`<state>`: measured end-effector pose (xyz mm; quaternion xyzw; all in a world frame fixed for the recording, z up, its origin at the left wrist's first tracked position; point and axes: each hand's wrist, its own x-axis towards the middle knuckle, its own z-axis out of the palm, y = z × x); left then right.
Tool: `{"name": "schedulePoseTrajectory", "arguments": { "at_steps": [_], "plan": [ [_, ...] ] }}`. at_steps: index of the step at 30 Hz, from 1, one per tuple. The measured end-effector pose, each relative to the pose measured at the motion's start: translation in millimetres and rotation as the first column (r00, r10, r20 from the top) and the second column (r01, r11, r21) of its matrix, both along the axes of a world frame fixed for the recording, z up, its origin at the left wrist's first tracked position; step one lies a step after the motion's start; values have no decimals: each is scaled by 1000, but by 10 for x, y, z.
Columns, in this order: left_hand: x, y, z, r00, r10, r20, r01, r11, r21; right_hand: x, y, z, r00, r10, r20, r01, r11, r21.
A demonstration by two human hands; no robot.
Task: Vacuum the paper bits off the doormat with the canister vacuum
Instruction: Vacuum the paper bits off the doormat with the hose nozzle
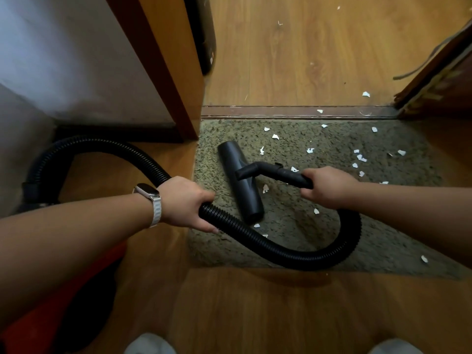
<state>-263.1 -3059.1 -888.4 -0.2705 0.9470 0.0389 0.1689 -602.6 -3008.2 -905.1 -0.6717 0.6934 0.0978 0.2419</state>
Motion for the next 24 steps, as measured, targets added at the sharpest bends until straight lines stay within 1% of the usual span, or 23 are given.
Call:
{"name": "schedulePoseTrajectory", "arguments": {
  "at_steps": [4,7,9,16,19,24],
  "plan": [
    [82,67,17,999,-17,31,16,1000,22,213,-31,-32,990,142,7,-142,990,9],
    [105,101,28,999,-32,41,31,999,39,270,-14,-50,980,199,6,-200,980,15],
    [102,109,24,999,-36,38,34,998,47,233,4,-58,981,194,9,-194,981,25],
    [63,94,7,998,-55,20,53,997,63,-23,104,-25,999,48,21,-49,998,48],
    [107,133,-31,997,-71,-1,71,995,68,13,146,-22,997,68,24,-69,997,26],
    [300,264,-102,994,-100,36,94,986,135,302,129,-24,983,171,62,-173,984,31]
  ]
}}
